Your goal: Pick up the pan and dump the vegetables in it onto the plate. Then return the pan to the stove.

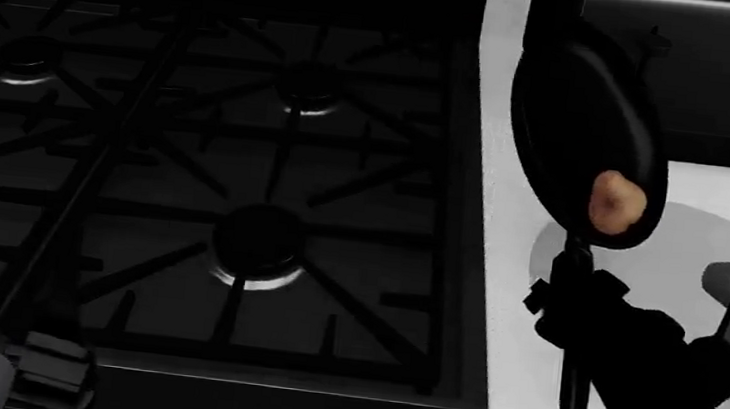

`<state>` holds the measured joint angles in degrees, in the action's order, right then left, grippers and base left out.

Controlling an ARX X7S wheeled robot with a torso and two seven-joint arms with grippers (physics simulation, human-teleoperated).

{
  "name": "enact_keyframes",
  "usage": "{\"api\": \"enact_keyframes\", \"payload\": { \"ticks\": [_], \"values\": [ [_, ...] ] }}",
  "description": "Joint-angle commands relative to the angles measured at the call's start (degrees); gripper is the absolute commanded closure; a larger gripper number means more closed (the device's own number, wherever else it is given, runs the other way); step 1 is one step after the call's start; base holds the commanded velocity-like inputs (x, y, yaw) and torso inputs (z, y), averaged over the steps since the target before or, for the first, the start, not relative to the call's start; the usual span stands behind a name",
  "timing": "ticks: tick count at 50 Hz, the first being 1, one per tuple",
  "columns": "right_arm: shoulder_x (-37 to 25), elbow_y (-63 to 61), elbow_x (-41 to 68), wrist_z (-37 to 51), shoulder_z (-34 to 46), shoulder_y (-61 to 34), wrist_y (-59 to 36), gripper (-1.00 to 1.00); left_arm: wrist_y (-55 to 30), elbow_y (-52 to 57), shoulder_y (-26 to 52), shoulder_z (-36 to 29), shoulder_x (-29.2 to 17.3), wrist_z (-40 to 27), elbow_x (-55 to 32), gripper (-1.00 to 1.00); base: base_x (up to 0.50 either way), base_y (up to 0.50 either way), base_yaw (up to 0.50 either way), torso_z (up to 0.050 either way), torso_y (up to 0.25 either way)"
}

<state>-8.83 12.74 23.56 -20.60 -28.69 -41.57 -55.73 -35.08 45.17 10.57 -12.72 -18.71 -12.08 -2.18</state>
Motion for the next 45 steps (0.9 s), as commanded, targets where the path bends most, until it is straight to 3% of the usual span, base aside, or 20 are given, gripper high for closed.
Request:
{"api": "enact_keyframes", "payload": {
  "ticks": [1,11,16,25,33,37,41,42,45],
  "values": [
    [1.39,-8.54,11.42,-7.87,-7.78,3.14,2.02,1.00,-0.64,6.26,-2.66,-1.53,0.22,1.83,-0.83,-1.00,0.00,0.00,0.00,0.000,0.000],
    [2.99,-7.70,15.86,-12.64,-9.59,2.31,4.66,1.00,-0.93,6.93,-4.46,-2.03,0.25,2.73,-2.96,-1.00,0.00,0.00,0.00,0.000,0.002],
    [3.88,1.49,14.36,-16.31,-9.18,2.09,10.08,1.00,-3.42,13.94,-5.75,-3.16,-0.20,2.43,-3.30,-1.00,0.00,0.00,0.00,0.000,0.002],
    [4.42,16.51,16.19,-25.78,-11.10,0.42,17.71,1.00,-4.37,14.64,-4.79,-3.31,-1.06,1.12,-4.93,-1.00,0.00,0.00,0.00,0.000,0.001],
    [5.12,13.93,17.73,-24.14,-11.06,1.06,16.25,1.00,-3.93,14.70,-5.01,-4.39,-1.85,0.07,-6.55,-1.00,0.00,0.00,0.00,0.000,0.001],
    [4.93,16.15,16.45,-24.70,-9.80,0.65,17.94,1.00,-0.39,14.80,-1.94,-10.32,-10.49,-11.09,-14.39,-1.00,0.00,0.00,0.00,0.000,0.003],
    [8.32,-1.77,16.24,-19.52,-3.74,5.48,14.10,1.00,-0.18,12.84,-0.74,-11.05,-11.32,-12.78,-16.90,-1.00,0.00,0.00,0.00,0.000,0.002],
    [8.62,-10.36,16.04,-15.82,0.29,8.30,13.48,1.00,0.31,12.45,-1.01,-11.64,-11.27,-12.75,-16.69,-1.00,0.00,0.00,0.00,0.000,0.000],
    [7.44,-20.73,16.23,-12.35,4.64,10.71,10.94,1.00,1.24,11.30,-0.97,-11.71,-11.14,-12.53,-17.14,-1.00,0.00,0.00,0.00,0.000,0.000]
  ]
}}
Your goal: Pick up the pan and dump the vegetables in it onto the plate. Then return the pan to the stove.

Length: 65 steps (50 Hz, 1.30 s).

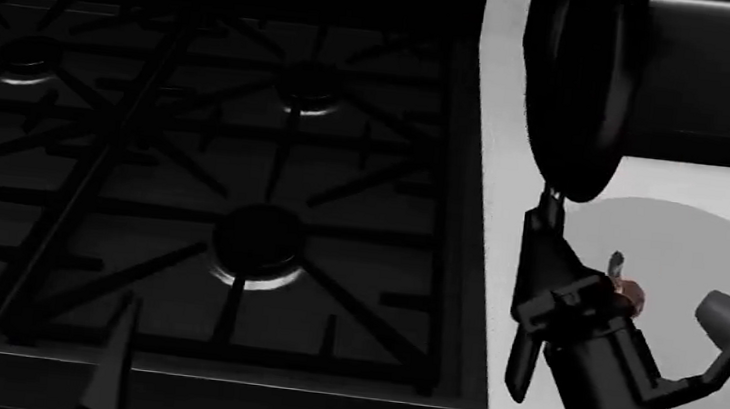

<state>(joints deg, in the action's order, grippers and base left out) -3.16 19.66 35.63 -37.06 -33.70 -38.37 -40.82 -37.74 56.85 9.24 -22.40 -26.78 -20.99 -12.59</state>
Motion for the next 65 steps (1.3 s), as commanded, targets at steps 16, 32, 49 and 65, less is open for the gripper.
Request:
{"api": "enact_keyframes", "payload": {
  "ticks": [16,32,49,65],
  "values": [
    [-4.84,-36.14,-3.74,10.39,21.13,11.93,-9.77,1.00,7.88,-3.64,-1.53,0.02,-3.50,-3.02,-8.83,-1.00,0.00,0.00,0.00,0.000,0.002],
    [-10.93,-46.51,-1.71,21.86,25.73,-2.57,-37.76,1.00,11.17,-4.31,-3.89,1.37,-4.31,-3.28,-9.11,-1.00,0.00,0.00,0.00,0.000,0.001],
    [-12.31,-45.96,0.66,22.76,28.05,-3.76,-44.63,1.00,12.89,-4.17,-5.01,1.38,-4.86,-3.61,-8.85,-1.00,0.00,0.00,0.00,0.000,0.001],
    [-14.18,-38.64,3.64,26.28,34.24,-12.63,-47.54,1.00,16.10,-6.12,-7.45,1.40,-5.34,-3.07,-8.87,-1.00,0.00,0.00,0.00,0.000,0.002]
  ]
}}
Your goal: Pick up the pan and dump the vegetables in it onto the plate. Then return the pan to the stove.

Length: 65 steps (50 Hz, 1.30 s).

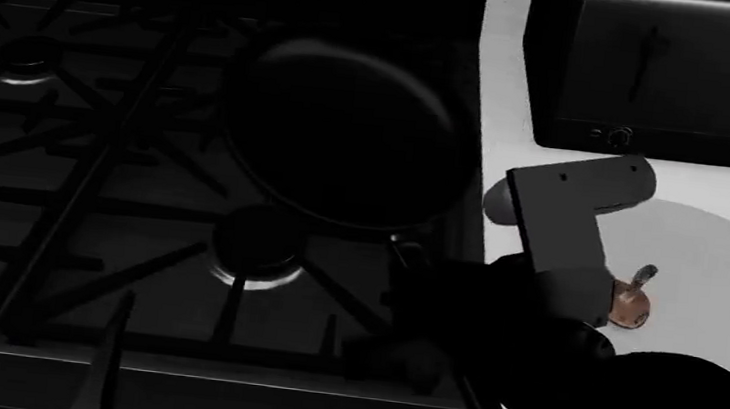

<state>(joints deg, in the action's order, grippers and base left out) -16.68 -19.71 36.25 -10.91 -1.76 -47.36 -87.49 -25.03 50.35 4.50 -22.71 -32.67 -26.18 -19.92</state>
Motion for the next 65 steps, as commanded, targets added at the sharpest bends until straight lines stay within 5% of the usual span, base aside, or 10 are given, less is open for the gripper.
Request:
{"api": "enact_keyframes", "payload": {
  "ticks": [1,15,61,62,65],
  "values": [
    [-0.48,1.08,3.11,0.23,2.67,-3.64,-0.76,1.00,3.56,0.49,-2.95,1.88,0.53,2.06,-1.76,-1.00,0.00,0.00,0.00,0.000,0.000],
    [-0.27,5.52,4.28,0.20,7.50,-3.79,1.36,1.00,4.08,0.91,-2.98,2.30,0.20,1.70,-2.07,-1.00,0.00,0.00,0.00,0.000,0.001],
    [4.67,40.67,-5.15,-13.01,22.31,-6.67,28.89,1.00,9.32,-1.94,-7.34,3.08,-0.92,1.70,-1.40,-1.00,0.00,0.00,0.00,0.000,0.001],
    [4.58,40.83,-5.15,-12.87,21.87,-6.63,29.48,-1.00,9.91,-2.08,-8.00,3.11,-1.05,1.73,-1.18,-1.00,0.00,0.00,0.00,0.000,0.000],
    [4.01,38.32,-4.29,-12.24,21.30,-5.60,28.31,-1.00,10.28,-2.08,-8.54,3.20,-1.12,1.62,-1.21,-1.00,0.00,0.00,0.00,0.000,0.000]
  ]
}}
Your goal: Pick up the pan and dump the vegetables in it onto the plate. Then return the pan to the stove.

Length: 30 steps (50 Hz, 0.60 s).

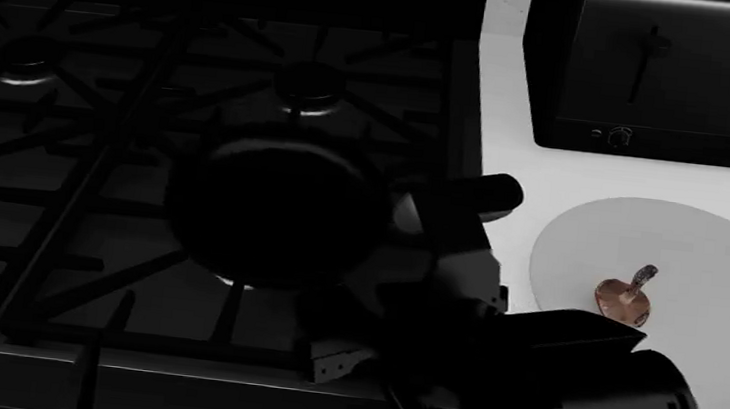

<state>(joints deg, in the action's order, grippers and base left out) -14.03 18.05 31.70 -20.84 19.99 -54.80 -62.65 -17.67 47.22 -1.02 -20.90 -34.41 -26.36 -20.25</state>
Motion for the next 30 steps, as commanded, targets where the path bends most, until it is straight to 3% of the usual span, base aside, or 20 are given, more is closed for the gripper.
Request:
{"api": "enact_keyframes", "payload": {
  "ticks": [1,16,17,18,28,30],
  "values": [
    [1.20,-0.21,0.59,-1.83,-0.89,2.04,2.86,-1.00,3.02,0.99,-3.03,1.13,0.70,1.86,-0.65,-1.00,0.00,0.00,0.00,0.000,0.000],
    [-1.42,-19.98,7.61,6.11,-8.08,2.98,-9.96,-1.00,2.98,-0.86,-1.55,-0.33,1.46,2.95,-0.96,-1.00,0.00,0.00,0.00,0.000,0.000],
    [-0.89,-28.57,11.42,11.20,-13.10,3.53,-16.64,-1.00,3.51,-0.22,-2.33,0.44,1.02,2.61,-1.11,-1.00,0.00,0.00,0.00,0.000,0.000],
    [-0.93,-32.68,11.85,11.71,-13.34,3.87,-17.39,-1.00,3.62,-0.34,-2.36,0.36,1.05,2.64,-1.02,-1.00,0.00,0.00,0.00,0.000,0.000],
    [-1.51,-45.26,16.97,17.91,-20.19,3.97,-24.91,-1.00,3.31,0.27,-2.06,0.89,0.89,2.08,-1.47,-1.00,0.00,0.00,0.00,0.000,0.000],
    [-1.75,-49.06,22.15,21.95,-23.49,4.36,-27.19,-1.00,3.15,0.36,-1.96,1.38,0.79,1.81,-1.84,-1.00,0.00,0.00,0.00,0.000,0.000]
  ]
}}
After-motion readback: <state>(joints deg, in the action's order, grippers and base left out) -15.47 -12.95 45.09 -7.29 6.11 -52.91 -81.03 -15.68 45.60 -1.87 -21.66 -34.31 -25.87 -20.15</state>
